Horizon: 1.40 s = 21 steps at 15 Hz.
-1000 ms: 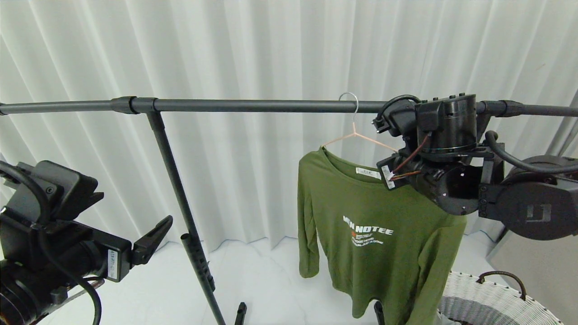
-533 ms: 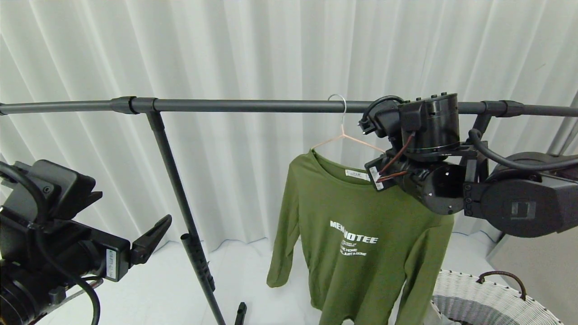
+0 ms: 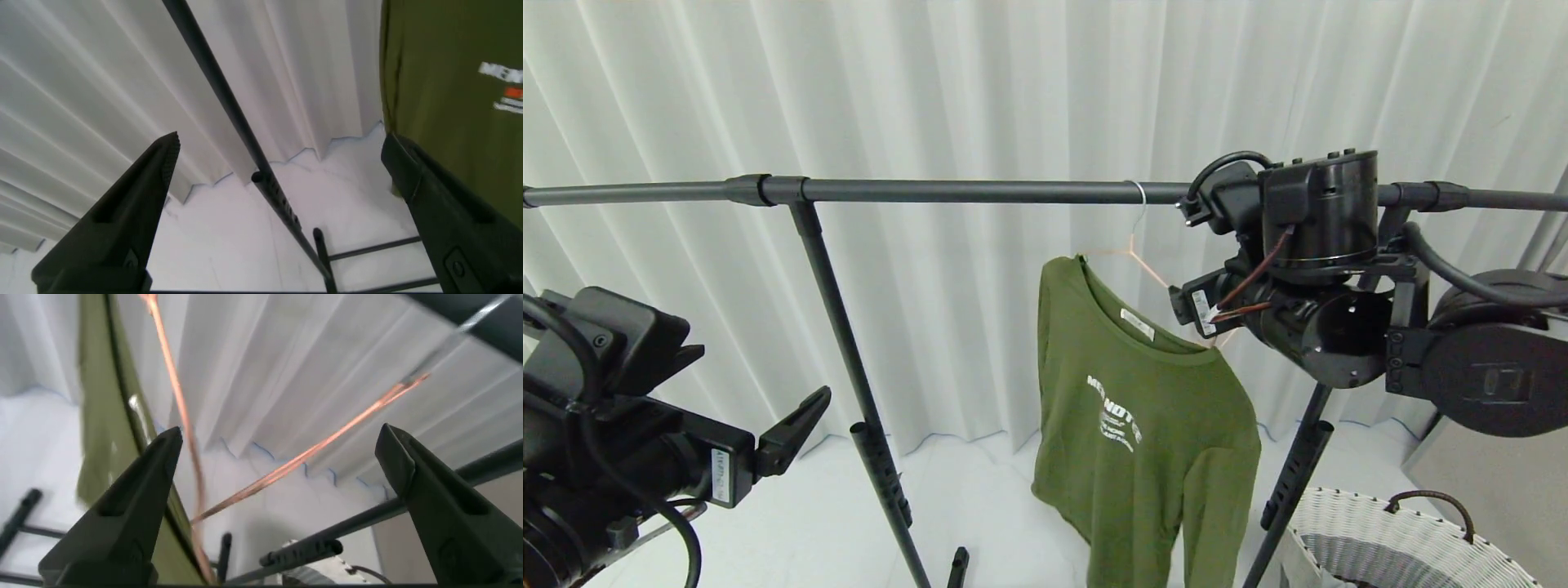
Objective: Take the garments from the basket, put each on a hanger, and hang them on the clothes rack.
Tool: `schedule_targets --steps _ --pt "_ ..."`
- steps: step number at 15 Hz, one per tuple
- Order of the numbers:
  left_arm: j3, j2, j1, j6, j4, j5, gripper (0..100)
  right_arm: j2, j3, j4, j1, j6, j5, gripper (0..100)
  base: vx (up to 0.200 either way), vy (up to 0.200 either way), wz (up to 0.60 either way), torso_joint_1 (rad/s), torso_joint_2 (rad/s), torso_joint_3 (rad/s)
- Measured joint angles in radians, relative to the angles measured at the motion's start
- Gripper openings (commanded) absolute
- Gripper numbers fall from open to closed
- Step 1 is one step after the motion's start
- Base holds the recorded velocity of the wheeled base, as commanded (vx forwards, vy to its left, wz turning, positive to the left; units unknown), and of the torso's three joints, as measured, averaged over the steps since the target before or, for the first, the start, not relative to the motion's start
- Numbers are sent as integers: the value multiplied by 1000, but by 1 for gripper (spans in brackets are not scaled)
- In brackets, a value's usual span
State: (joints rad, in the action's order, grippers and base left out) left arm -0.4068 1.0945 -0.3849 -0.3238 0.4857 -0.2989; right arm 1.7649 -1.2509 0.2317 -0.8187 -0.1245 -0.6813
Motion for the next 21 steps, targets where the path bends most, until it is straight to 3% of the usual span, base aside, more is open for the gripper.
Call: schedule_targets --steps 5,7,11,14,17,21 --pt "53 -35 40 3 -1 -1 100 -180 115 -2 -9 2 0 100 0 0 0 0 0 0" --pt "79 -56 103 19 0 -1 100 -299 242 -4 -4 -6 0 100 0 0 0 0 0 0" --pt "108 -91 206 120 0 0 100 -562 540 -4 54 -53 -1 100 0 0 0 0 0 0" --pt "154 -108 273 127 -2 0 100 -786 767 -5 170 -113 13 100 0 0 0 0 0 0" --pt "184 -132 324 127 -1 0 100 -981 947 -8 361 -137 84 100 -133 0 0 3 2 3" --pt "214 -160 343 125 -1 0 100 -1109 1049 -9 487 -141 123 100 -200 0 0 -1 -1 5"
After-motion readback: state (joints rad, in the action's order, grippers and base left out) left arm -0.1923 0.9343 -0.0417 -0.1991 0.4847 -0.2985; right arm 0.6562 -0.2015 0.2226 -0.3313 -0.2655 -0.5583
